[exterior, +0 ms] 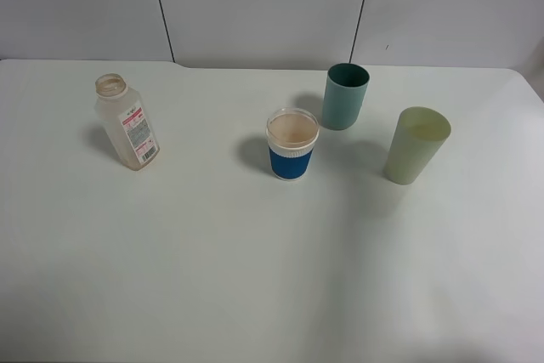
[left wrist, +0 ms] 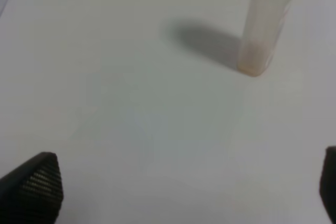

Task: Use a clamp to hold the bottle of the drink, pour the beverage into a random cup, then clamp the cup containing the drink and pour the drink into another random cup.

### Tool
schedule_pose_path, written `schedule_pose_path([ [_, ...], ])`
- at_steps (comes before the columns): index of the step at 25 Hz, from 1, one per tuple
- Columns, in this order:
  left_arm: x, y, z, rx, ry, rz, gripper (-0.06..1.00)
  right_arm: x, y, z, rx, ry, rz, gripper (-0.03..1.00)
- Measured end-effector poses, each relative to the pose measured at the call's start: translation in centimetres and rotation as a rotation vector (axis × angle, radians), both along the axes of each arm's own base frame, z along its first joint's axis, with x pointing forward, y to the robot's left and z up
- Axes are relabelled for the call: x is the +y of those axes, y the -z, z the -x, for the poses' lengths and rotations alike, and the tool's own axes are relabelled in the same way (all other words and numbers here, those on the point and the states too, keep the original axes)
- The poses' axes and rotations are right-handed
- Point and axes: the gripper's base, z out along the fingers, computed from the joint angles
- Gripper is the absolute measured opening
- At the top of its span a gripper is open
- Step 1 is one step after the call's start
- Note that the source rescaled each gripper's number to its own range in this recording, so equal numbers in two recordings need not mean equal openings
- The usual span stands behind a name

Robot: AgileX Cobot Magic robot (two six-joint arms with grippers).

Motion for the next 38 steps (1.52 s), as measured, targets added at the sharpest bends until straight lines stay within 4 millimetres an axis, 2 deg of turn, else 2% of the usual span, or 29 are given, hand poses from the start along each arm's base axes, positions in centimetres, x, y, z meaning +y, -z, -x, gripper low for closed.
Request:
schedule_pose_path([
  [7,0.0,0.0,0.0,0.0,0.0,0.0,0.99,0.3,-1.5,4.8,-0.002,-0.019,0.092,1.0],
  [11,0.0,0.0,0.0,0.0,0.0,0.0,0.99,0.5,-1.7,7.5,0.015,-0.019,0.114,1.0],
  [20,0.0,0.0,0.0,0.0,0.0,0.0,0.99,0.9,-0.7,14.2,0.058,-0.011,0.061,1.0],
  [25,0.0,0.0,0.0,0.0,0.0,0.0,0.99,1.1,0.3,17.1,0.084,-0.006,0.031,1.0],
  [30,0.0,0.0,0.0,0.0,0.0,0.0,0.99,1.4,1.1,18.8,0.075,-0.024,0.011,1.0],
  [38,0.0,0.0,0.0,0.0,0.0,0.0,0.99,1.3,4.2,18.4,0.283,-0.026,0.0,1.0],
])
